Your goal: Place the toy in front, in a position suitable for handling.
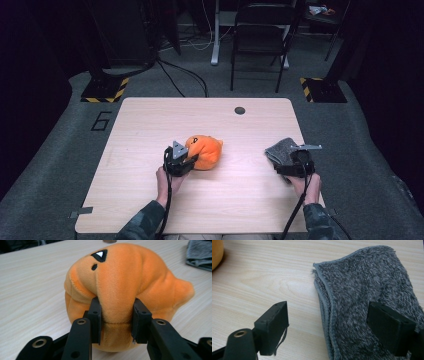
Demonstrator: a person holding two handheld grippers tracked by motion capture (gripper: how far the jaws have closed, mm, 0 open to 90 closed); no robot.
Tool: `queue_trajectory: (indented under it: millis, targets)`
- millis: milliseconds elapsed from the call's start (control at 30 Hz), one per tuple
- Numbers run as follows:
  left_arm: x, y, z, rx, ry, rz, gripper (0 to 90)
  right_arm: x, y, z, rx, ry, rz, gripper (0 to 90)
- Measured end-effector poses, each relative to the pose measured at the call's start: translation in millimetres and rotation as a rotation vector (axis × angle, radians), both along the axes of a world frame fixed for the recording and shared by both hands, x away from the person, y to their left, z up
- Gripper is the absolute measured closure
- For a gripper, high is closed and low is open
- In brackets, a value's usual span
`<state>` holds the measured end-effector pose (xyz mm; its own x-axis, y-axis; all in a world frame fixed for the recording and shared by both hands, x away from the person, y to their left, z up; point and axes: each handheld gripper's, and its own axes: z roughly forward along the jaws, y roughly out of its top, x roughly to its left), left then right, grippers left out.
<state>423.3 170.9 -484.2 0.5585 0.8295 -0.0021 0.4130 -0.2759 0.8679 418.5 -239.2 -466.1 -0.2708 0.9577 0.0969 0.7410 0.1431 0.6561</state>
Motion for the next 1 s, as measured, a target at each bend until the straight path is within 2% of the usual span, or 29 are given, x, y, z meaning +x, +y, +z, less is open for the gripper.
queue_trajectory:
  millis: [200, 267, 367, 400, 433, 467, 500, 533, 633, 733, 800, 1000]
  targets:
    - [0.6, 8.5, 9.6, -0.046, -0.034, -0.061, 68.9, 0.6, -2.6, 0.8, -0.003, -0.010, -0.001, 17.2]
    - [0.0, 11.3, 14.6, -0.075, -0.054, -0.083, 69.1, -0.3, -2.8, 1.8, 0.005, -0.003, -0.012, 17.1]
    - [-1.1, 16.5, 25.7, -0.111, -0.074, -0.148, 69.0, -0.5, -4.3, 2.2, 0.003, -0.010, -0.011, 17.2]
    - [-1.2, 16.7, 27.5, -0.125, -0.082, -0.153, 69.0, -0.5, -4.4, 2.3, 0.004, -0.010, -0.012, 17.2]
    - [-1.1, 17.6, 30.4, -0.148, -0.084, -0.191, 69.0, -0.5, -4.5, 2.3, 0.004, -0.010, -0.012, 17.1]
    - [-1.2, 17.8, 33.5, -0.152, -0.086, -0.222, 68.9, -0.4, -4.0, 2.0, 0.002, -0.010, -0.012, 17.1]
    - [-1.2, 17.8, 33.5, -0.152, -0.086, -0.222, 68.9, -0.4, -4.0, 2.0, 0.002, -0.010, -0.012, 17.1]
    - [-0.8, 17.0, 34.5, -0.162, -0.087, -0.243, 68.9, -0.5, -3.7, 1.9, 0.002, -0.009, -0.011, 17.2]
    - [-0.2, 14.9, 37.0, -0.153, -0.082, -0.323, 68.6, -0.1, -3.2, 1.2, -0.004, -0.018, 0.003, 17.1]
    - [2.1, 11.0, 37.0, -0.147, -0.080, -0.377, 68.2, -0.9, -2.3, 1.2, -0.002, -0.011, -0.005, 17.1]
    - [3.8, 8.2, 36.9, -0.137, -0.069, -0.408, 68.0, -1.3, -2.6, 0.6, -0.002, -0.008, -0.007, 17.1]
    - [9.3, 1.4, 35.1, -0.153, -0.058, -0.485, 67.5, -4.4, -4.1, -1.0, -0.001, -0.004, -0.014, 17.1]
